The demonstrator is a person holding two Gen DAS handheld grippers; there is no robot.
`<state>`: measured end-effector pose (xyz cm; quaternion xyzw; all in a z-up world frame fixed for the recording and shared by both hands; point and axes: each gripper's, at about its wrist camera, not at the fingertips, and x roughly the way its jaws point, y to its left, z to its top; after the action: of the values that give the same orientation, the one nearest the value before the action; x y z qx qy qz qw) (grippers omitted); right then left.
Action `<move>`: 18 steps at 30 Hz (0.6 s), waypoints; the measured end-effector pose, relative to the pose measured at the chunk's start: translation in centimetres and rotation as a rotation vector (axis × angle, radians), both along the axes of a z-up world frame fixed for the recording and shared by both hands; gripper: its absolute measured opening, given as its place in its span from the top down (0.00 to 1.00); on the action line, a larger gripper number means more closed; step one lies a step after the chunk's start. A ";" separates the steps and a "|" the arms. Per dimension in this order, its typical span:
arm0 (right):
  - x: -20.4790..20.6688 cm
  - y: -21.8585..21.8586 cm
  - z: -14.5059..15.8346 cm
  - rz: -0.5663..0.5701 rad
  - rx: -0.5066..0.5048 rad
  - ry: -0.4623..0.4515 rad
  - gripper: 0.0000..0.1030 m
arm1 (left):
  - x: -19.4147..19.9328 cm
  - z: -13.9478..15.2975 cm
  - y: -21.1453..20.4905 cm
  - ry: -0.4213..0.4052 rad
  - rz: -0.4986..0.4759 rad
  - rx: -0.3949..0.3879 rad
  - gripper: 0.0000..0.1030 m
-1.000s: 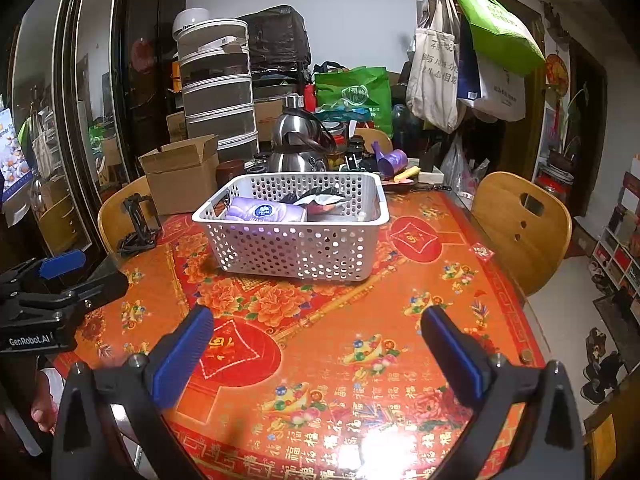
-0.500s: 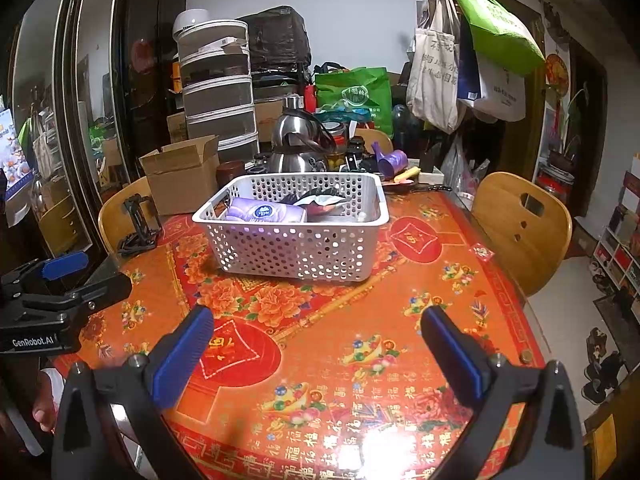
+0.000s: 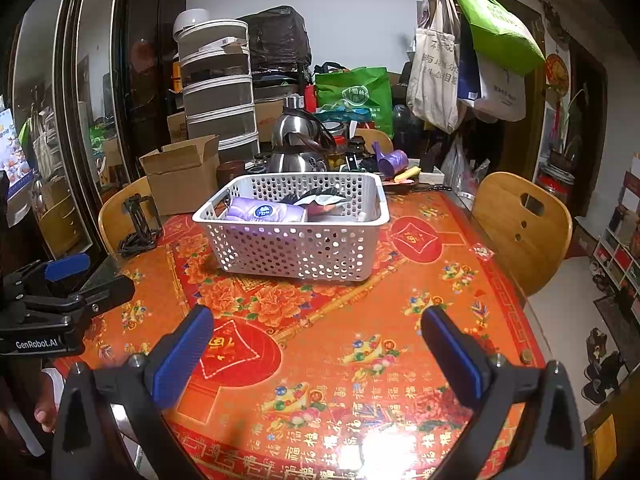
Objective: Organize soft objects
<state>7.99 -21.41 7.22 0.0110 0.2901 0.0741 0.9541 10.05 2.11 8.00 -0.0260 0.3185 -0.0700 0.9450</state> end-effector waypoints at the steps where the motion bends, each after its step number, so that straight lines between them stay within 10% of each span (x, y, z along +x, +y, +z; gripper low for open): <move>1: 0.0 0.0 0.0 0.000 0.000 0.000 0.00 | 0.0 0.0 0.0 0.000 0.000 -0.001 0.00; 18: 0.0 0.0 0.0 0.001 0.001 0.000 0.00 | 0.2 -0.4 -0.2 0.001 -0.007 0.004 0.00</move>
<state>7.99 -21.43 7.21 0.0114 0.2903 0.0747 0.9540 10.23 1.92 7.63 -0.0228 0.3192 -0.0726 0.9446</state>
